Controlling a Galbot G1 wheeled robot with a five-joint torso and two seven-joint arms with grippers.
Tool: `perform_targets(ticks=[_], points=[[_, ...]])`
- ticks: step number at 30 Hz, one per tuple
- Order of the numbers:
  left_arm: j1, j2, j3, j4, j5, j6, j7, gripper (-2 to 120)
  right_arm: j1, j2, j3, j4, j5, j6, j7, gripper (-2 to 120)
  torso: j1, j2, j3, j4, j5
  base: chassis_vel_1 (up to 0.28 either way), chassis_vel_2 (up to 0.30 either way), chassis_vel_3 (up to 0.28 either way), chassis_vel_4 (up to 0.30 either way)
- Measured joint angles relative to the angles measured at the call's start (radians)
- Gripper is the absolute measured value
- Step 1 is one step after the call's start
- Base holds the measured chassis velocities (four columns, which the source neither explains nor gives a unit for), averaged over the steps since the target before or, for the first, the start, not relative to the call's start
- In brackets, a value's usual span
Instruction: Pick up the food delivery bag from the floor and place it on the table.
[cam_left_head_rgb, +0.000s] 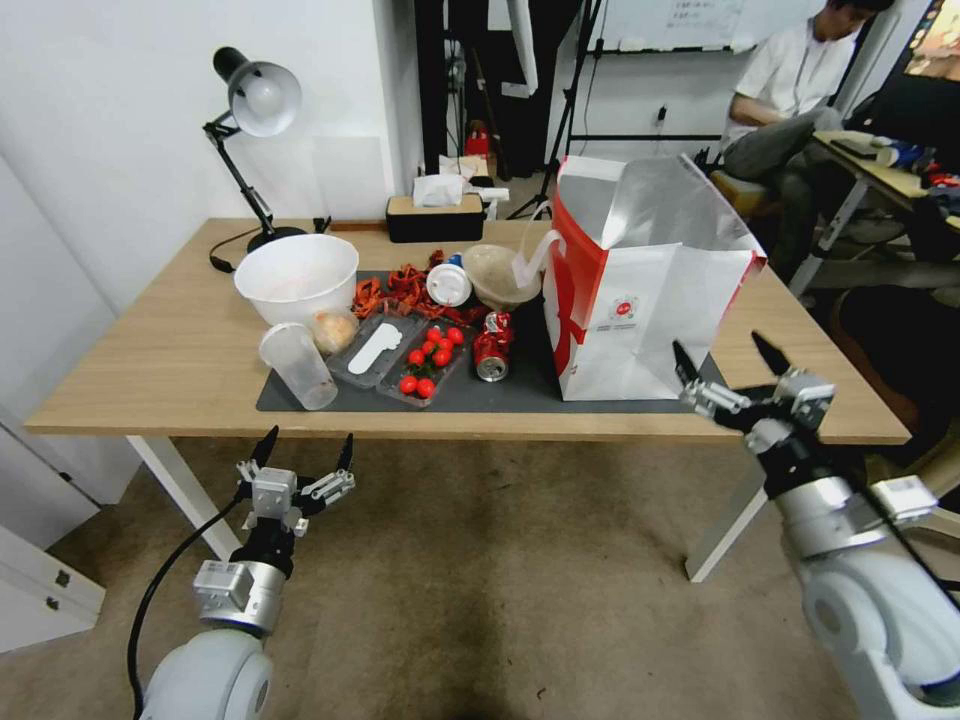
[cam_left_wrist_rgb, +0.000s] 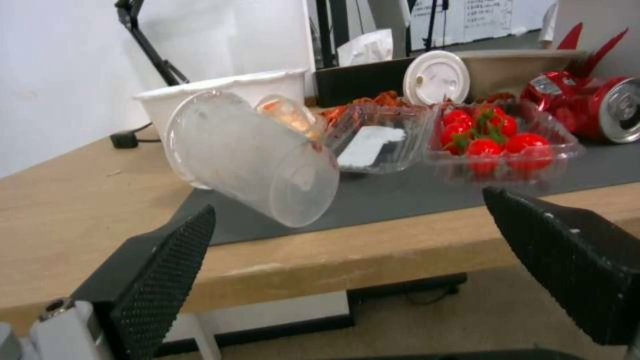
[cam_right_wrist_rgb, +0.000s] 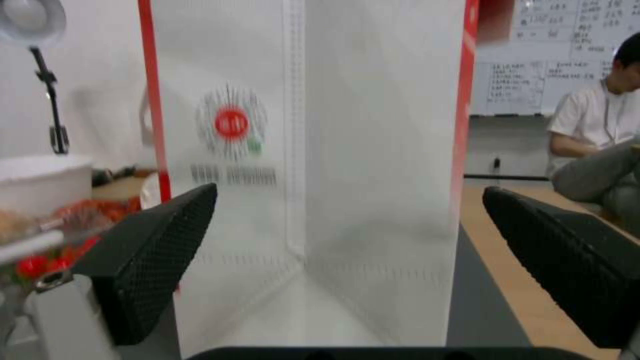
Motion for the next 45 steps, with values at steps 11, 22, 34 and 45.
perform_targets(ticks=[11,22,34,45], points=[[-0.004,-0.003,-0.003,0.013,0.0,-0.009,-0.001,100,-0.066,0.128,-0.048,-0.11,-0.101,0.142,-0.012,100,0.0,0.0,0.0,-0.0001,0.0,0.0,0.0,0.0,0.0],[-0.003,-0.003,0.0,0.019,-0.002,-0.025,0.003,100,-0.072,0.169,-0.046,-0.123,-0.127,0.174,-0.021,100,0.0,0.0,0.0,0.0,0.0001,0.0,0.0,0.0,0.0],[0.001,-0.001,-0.014,0.024,-0.009,-0.041,0.003,100,-0.061,0.178,-0.038,-0.143,-0.13,0.19,-0.006,100,0.0,0.0,0.0,0.0,0.0,0.0,0.0,0.0,0.0],[-0.002,0.0,-0.013,0.027,-0.003,-0.041,-0.002,100,-0.064,0.176,-0.034,-0.142,-0.127,0.197,-0.006,100,0.0,0.0,0.0,0.0001,0.0001,0.0,0.0,0.0,0.0]])
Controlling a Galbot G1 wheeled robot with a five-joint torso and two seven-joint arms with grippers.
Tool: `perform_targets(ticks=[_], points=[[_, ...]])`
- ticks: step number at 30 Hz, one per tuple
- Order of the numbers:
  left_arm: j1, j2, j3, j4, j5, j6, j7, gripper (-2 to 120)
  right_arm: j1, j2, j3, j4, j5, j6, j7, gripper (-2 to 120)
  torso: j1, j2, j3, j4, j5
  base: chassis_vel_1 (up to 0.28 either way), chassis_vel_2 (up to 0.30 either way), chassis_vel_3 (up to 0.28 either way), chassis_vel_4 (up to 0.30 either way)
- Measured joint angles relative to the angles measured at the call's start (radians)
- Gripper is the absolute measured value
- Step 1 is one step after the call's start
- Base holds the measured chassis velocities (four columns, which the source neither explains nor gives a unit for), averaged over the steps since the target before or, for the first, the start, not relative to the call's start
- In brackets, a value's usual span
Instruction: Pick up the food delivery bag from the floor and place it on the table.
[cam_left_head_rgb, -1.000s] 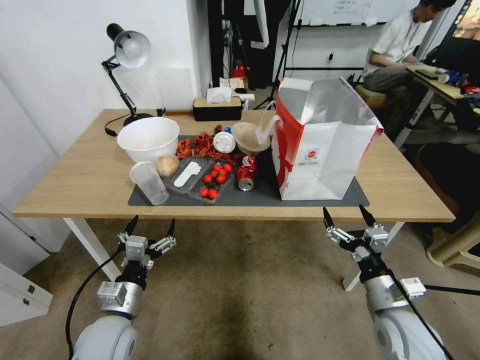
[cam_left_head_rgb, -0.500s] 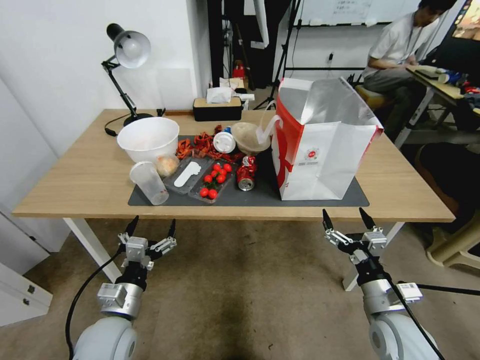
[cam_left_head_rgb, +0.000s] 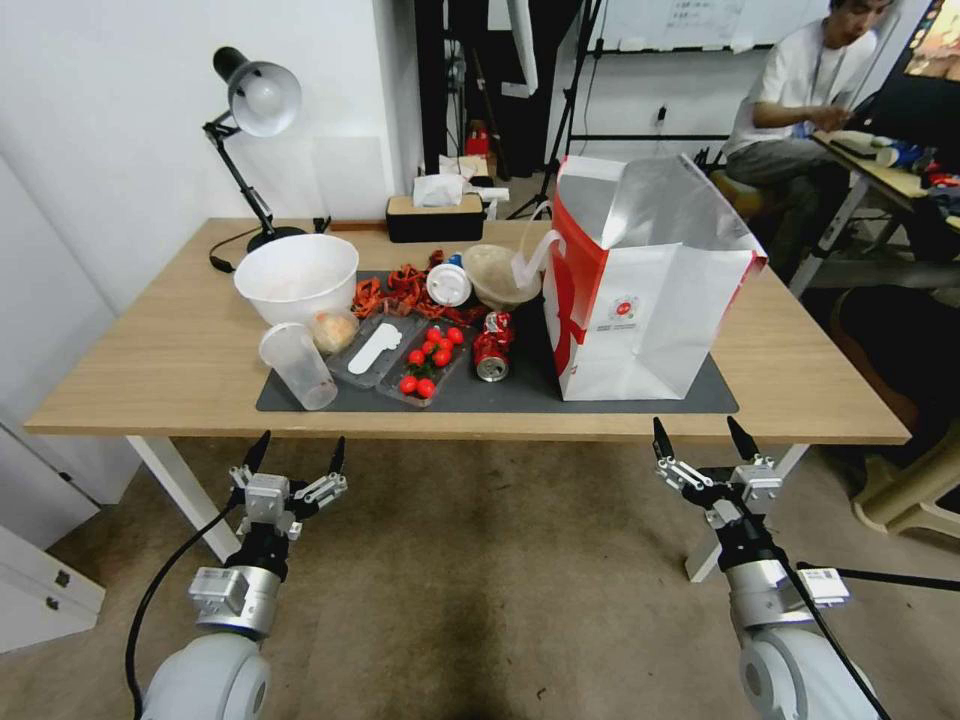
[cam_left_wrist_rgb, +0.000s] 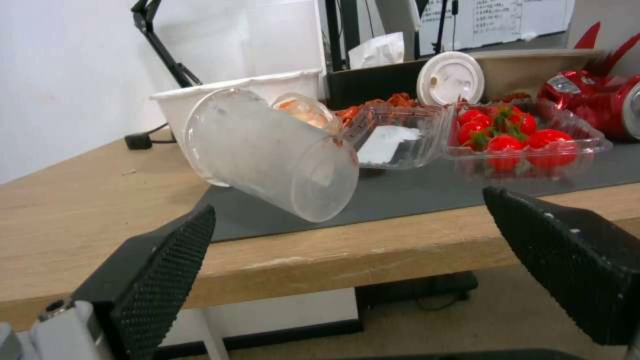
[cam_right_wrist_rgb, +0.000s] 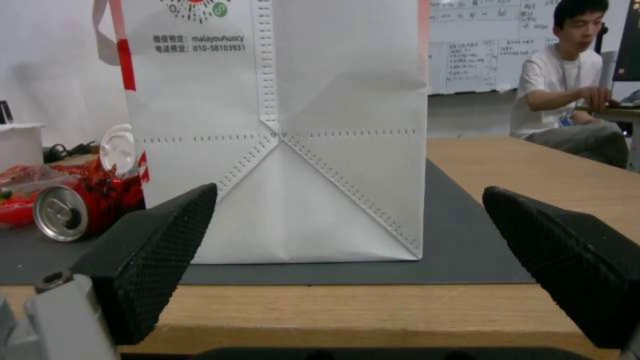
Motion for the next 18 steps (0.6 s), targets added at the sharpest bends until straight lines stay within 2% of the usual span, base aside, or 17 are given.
perform_targets(ticks=[18], points=[[0.0,0.0,0.001,0.0,0.001,0.001,-0.001,100,0.0,-0.001,0.0,0.001,0.002,0.0,0.001,100,0.0,0.0,0.0,-0.0001,0.0,0.0,0.0,0.0,0.0]])
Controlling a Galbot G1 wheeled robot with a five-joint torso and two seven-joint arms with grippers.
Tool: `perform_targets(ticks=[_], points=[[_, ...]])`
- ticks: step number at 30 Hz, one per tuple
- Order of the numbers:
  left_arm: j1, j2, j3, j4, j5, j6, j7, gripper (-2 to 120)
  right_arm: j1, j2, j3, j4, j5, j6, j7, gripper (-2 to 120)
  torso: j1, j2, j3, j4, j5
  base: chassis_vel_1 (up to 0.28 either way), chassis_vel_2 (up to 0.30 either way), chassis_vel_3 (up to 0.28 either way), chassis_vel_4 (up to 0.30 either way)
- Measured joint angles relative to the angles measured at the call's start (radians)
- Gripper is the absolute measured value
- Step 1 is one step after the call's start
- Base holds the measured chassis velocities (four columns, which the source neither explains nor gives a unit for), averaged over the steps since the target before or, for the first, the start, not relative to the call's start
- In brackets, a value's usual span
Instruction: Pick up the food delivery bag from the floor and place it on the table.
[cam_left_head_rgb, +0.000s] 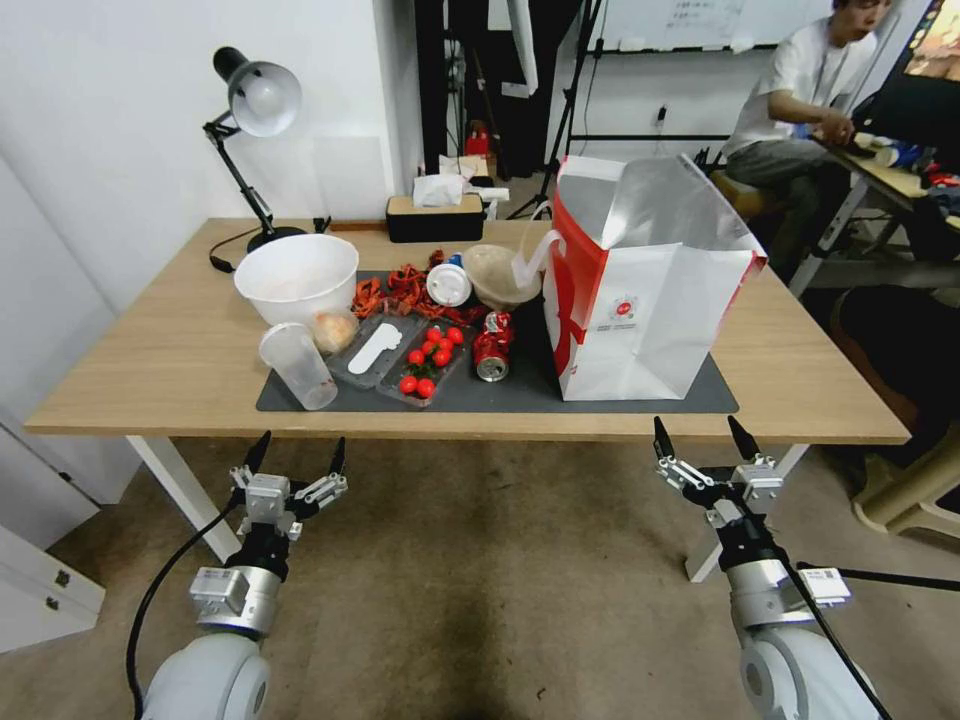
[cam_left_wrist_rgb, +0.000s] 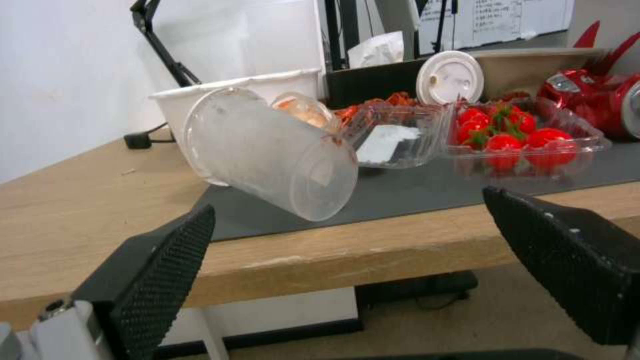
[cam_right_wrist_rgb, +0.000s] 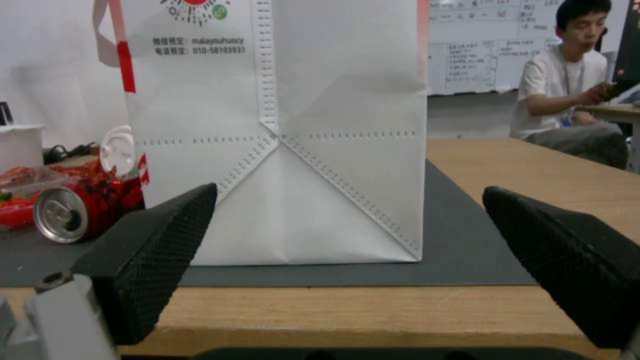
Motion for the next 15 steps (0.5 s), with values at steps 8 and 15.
perform_targets(ticks=[8,15], points=[[0.0,0.0,0.0,0.0,0.0,0.001,0.0,100,0.0,0.0,0.0,0.001,0.0,0.0,0.0,100,0.0,0.0,0.0,0.0,0.0,0.0,0.0,0.0,0.0],[0.0,0.0,0.0,0.0,0.0,0.001,0.0,100,0.0,0.0,0.0,0.001,0.0,0.0,0.0,100,0.0,0.0,0.0,0.0,0.0,0.0,0.0,0.0,0.0]])
